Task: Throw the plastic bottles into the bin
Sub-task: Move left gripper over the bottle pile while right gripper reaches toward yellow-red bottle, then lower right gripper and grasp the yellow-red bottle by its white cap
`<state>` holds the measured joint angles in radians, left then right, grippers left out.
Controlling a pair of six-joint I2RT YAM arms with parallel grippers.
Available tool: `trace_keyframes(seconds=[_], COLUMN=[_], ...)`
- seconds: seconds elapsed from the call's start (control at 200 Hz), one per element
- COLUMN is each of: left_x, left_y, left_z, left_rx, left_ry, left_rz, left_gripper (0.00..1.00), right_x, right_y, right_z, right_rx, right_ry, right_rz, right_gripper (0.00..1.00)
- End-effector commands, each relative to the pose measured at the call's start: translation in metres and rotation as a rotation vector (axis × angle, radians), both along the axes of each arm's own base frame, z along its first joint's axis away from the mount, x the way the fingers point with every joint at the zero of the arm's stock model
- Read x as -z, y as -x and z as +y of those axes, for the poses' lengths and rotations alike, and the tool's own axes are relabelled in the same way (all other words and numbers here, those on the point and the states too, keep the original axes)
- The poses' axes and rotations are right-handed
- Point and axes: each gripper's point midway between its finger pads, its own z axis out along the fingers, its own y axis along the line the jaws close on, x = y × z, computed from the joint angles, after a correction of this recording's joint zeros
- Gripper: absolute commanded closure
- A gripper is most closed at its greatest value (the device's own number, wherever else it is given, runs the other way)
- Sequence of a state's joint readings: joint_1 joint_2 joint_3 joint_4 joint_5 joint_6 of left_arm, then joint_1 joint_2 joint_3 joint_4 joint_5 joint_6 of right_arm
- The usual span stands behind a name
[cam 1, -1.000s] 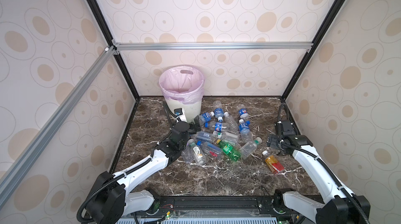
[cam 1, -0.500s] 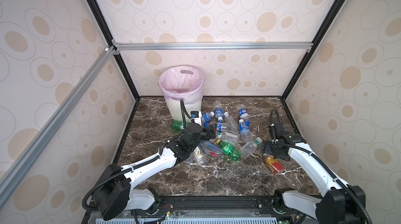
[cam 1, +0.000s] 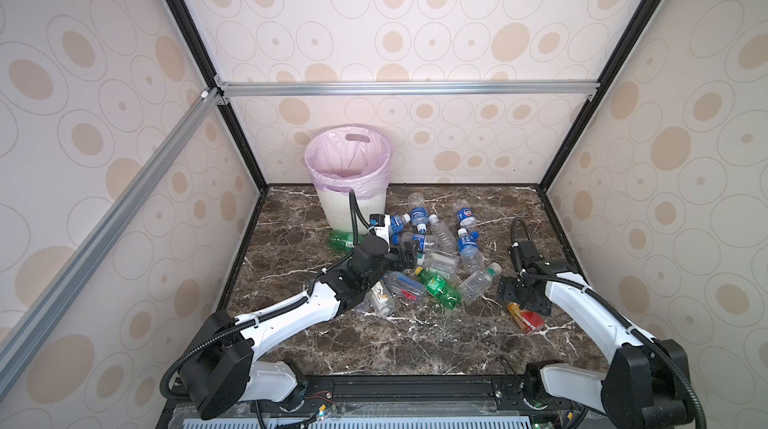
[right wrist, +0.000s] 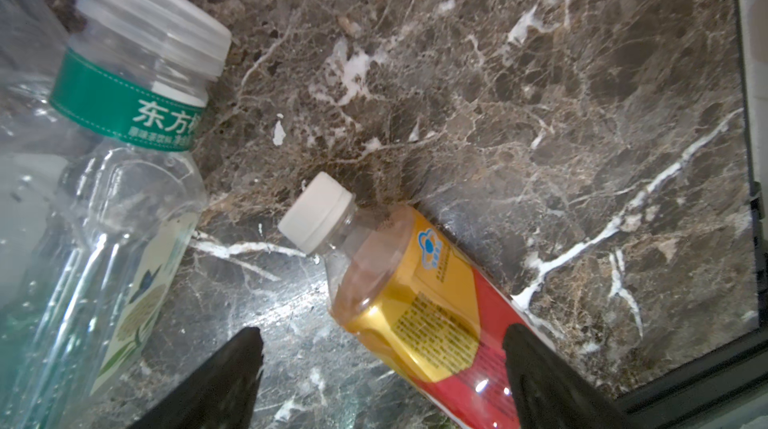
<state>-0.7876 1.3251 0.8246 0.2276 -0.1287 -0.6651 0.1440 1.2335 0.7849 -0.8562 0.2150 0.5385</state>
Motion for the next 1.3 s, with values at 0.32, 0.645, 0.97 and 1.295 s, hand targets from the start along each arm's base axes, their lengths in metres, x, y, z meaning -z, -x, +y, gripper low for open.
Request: trace_keyframes(seconds=[0.32,0.645,0.97,1.295], left_x=[-0.013,-0.009,-0.011,-0.006], left_y=[0.002,0.001,0.001,0.002], left_z=[-0.004,-0.005,-0.005,-0.007], left_rx=[0.009,0.006,0.009,0.019], left_ry=[0.035,0.023,0.021,0.013], left_rz=[-0.015,-0.006,-0.004,0.007], left_gripper=[0.01,0.01,0.01,0.01], right_x=[0.0,0.003,0.004,0.004], right_y=[-0.017,-0.033,-0.048,-0.056], right_z=[-0.008,0.004,0.016,0.017], right_rx=[-0.073,-0.239,-0.375,-0.498], right_ry=[0.09,0.082,0.089,0.119], right_rz=[0.036,0.124,0.175,0.157], right_gripper=[0.12,0.15,0.17,0.16])
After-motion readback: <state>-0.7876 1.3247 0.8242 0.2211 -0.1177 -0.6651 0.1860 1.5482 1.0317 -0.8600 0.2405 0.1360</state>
